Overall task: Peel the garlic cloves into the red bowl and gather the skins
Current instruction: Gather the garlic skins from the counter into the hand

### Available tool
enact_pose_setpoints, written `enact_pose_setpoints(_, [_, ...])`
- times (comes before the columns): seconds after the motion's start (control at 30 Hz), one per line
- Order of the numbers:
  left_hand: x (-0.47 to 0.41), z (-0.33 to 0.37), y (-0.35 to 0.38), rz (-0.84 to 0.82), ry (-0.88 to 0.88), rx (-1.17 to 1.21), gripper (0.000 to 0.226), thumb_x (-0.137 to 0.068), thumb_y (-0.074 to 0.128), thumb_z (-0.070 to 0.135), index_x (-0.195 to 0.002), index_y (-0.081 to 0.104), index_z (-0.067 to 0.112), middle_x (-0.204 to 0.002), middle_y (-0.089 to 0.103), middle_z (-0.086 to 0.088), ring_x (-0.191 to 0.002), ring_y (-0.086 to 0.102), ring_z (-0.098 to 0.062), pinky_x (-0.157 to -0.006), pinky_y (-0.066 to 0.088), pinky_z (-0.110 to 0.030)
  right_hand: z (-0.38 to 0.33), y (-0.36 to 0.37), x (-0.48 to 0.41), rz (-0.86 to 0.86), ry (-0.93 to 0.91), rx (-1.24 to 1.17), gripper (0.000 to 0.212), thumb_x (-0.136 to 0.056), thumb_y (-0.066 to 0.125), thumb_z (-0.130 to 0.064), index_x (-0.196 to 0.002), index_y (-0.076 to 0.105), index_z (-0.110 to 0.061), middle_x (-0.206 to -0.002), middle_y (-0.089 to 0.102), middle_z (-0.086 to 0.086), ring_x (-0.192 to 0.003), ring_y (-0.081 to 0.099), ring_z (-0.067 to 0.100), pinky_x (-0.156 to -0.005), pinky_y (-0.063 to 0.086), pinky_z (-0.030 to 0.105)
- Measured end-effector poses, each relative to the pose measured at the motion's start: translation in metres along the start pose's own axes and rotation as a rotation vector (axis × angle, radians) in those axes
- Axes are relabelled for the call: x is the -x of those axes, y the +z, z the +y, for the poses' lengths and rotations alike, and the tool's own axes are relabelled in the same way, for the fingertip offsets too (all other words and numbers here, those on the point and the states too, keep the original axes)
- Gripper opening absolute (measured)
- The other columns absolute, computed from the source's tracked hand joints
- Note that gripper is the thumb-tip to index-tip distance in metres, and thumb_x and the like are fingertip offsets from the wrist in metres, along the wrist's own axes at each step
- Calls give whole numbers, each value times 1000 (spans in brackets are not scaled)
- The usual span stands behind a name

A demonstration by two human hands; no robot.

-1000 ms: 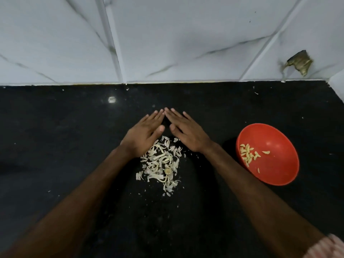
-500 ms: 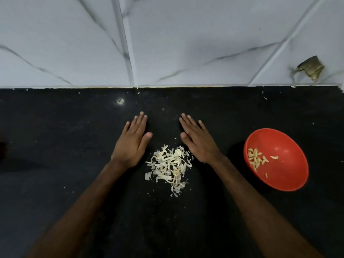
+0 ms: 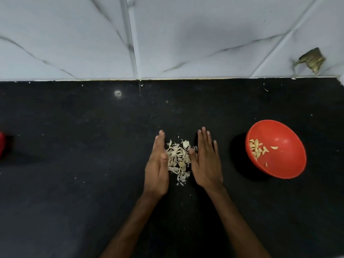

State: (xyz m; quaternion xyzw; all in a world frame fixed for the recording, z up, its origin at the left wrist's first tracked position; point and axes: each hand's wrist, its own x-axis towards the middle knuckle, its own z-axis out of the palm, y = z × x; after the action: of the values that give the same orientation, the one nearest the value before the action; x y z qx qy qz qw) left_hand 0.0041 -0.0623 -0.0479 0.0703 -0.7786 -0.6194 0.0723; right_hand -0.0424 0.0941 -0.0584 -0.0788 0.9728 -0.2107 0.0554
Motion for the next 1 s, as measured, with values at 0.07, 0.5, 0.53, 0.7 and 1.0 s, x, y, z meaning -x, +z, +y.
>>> enact_pose_setpoints(0.07, [-8, 4, 18, -39, -12, 79, 75, -101, 19, 64, -156, 25, 13, -163, 27, 1, -152, 21, -14, -123, 22, -42, -17, 8, -2, -39, -88, -39, 85, -97, -8, -66, -160, 8, -11, -168, 0, -1, -154, -6, 9, -127, 6, 39])
enact_pose_setpoints(0.5, [3, -10, -37, 193, -92, 389, 68, -103, 17, 52, -154, 31, 11, -159, 35, 6, -148, 27, -8, -125, 18, -43, -66, 29, 22, 198, -20, -11, 117, -78, 49, -87, -161, 3, -18, -165, -16, 19, -153, -11, 38, -123, 8, 54])
enact_pose_setpoints(0.53, [4, -10, -37, 185, -81, 378, 67, -104, 17, 52, -154, 31, 11, -160, 34, 6, -149, 27, -8, -125, 19, -44, -68, 31, 9, 206, -6, -3, 113, -80, 48, -85, -161, 4, -20, -165, -16, 19, -153, -10, 39, -122, 8, 54])
enact_pose_setpoints(0.7, [7, -13, -39, 228, -101, 420, 79, -99, 20, 66, -154, 31, 11, -159, 35, 6, -147, 30, -8, -124, 21, -41, -70, 37, -26, 174, -57, 27, 78, -95, 47, -66, -158, 21, -26, -163, 17, 17, -150, 15, 38, -122, 24, 50])
enact_pose_setpoints(1.0, [5, -12, -41, 264, -153, 512, 77, -96, 18, 63, -153, 35, 14, -156, 40, 7, -144, 35, -4, -122, 25, -33, -72, 39, -27, 293, -222, 124, 12, -100, 54, -17, -108, 61, -12, -107, 58, 5, -88, 49, 24, -74, 50, 40])
